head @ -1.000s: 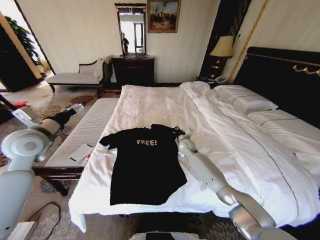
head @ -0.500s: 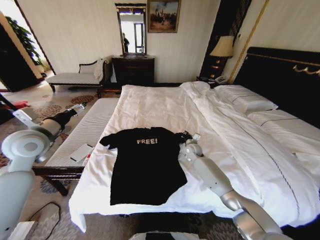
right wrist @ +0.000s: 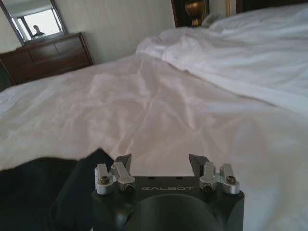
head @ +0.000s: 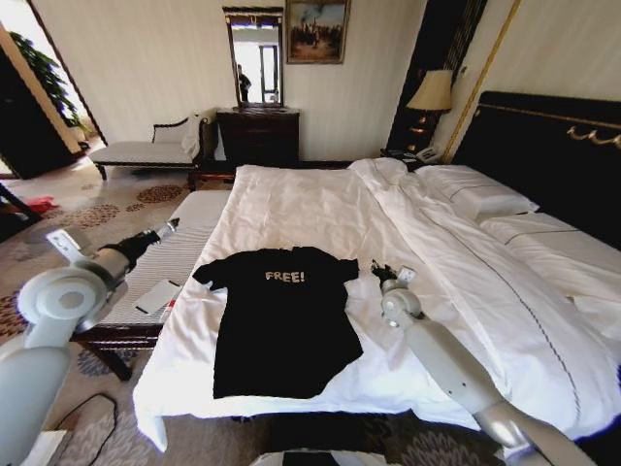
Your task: Fold the clothes on the bed.
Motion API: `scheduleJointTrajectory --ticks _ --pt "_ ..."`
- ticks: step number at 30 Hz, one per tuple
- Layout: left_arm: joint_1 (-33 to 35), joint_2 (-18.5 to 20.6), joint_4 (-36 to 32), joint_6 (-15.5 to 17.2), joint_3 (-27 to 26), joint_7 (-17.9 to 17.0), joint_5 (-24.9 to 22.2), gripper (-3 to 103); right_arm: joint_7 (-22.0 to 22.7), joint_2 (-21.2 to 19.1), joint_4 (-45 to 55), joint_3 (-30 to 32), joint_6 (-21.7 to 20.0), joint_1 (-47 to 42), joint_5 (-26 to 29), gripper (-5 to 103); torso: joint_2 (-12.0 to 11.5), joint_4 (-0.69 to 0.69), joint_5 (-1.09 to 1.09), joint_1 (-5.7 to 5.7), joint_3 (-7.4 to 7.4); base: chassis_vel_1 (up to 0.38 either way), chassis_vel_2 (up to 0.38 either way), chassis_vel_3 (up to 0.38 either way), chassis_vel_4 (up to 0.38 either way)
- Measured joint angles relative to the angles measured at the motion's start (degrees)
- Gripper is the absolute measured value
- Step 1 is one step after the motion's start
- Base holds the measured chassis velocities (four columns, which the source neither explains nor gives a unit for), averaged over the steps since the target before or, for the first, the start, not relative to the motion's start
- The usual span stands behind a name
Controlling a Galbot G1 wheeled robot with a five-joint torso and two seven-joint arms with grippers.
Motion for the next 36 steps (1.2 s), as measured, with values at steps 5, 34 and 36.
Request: scheduleJointTrajectory --ticks 5,34,36 --pt "2.7 -0.4 -0.9 2.6 -0.4 -4.4 -3.2 100 1.9 0.1 2.4 1.1 -3.2 -3.2 7.1 84 0.0 -0.02 0.00 0.00 0.00 0.000 0.000 0.000 0.000" --pt "27.9 -3.2 -2.5 8.5 10.6 5.6 7.7 100 3.4 2.6 2.7 3.2 -2.4 -2.4 1.3 100 0.0 -0.03 0.00 0.01 0.01 0.000 0.000 0.000 0.000" --pt "25.8 -3.3 -0.5 7.5 13.8 9.6 11.0 100 3.7 2.8 2.5 3.1 -2.4 -2.1 1.3 100 0.0 -0.03 0.00 0.02 0.01 0.000 0.000 0.000 0.000"
